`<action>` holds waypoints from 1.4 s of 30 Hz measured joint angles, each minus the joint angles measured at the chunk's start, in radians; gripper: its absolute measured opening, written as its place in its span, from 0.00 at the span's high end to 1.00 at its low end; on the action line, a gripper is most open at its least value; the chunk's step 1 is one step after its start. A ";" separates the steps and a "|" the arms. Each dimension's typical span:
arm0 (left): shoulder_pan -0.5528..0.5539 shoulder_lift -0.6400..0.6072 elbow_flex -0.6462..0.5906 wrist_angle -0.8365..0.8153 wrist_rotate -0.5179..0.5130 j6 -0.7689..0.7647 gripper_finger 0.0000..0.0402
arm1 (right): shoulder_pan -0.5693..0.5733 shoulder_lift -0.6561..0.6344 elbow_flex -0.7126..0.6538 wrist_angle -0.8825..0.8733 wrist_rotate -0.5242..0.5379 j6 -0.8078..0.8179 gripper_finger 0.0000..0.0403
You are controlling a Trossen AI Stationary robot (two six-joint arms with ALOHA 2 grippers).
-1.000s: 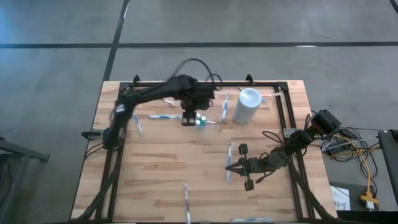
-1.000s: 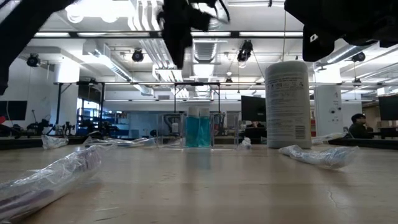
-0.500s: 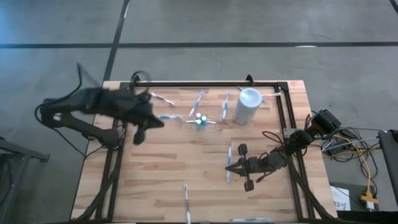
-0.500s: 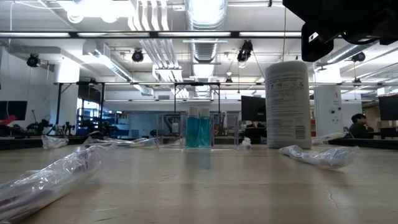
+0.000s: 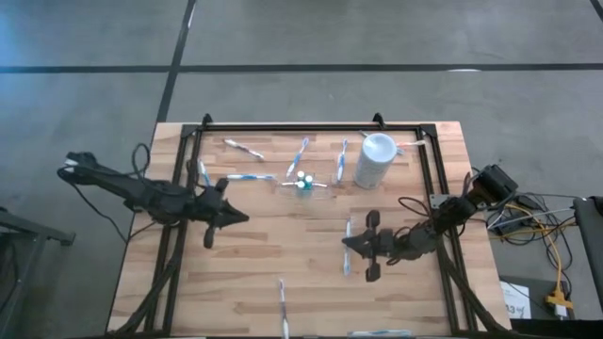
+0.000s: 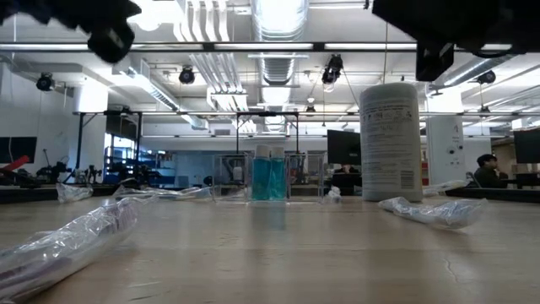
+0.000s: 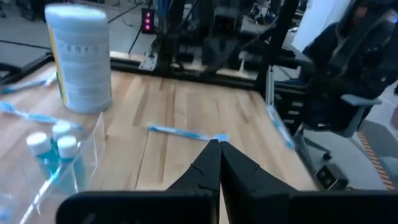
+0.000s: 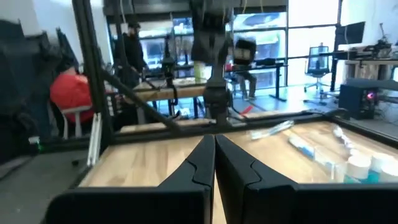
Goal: Pick & Place toothbrushing station
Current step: Put the mouthwash into the transparent organizer
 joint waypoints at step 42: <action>0.005 -0.273 -0.089 -0.338 -0.243 0.099 0.99 | 0.062 -0.440 0.422 -1.285 0.152 0.334 0.98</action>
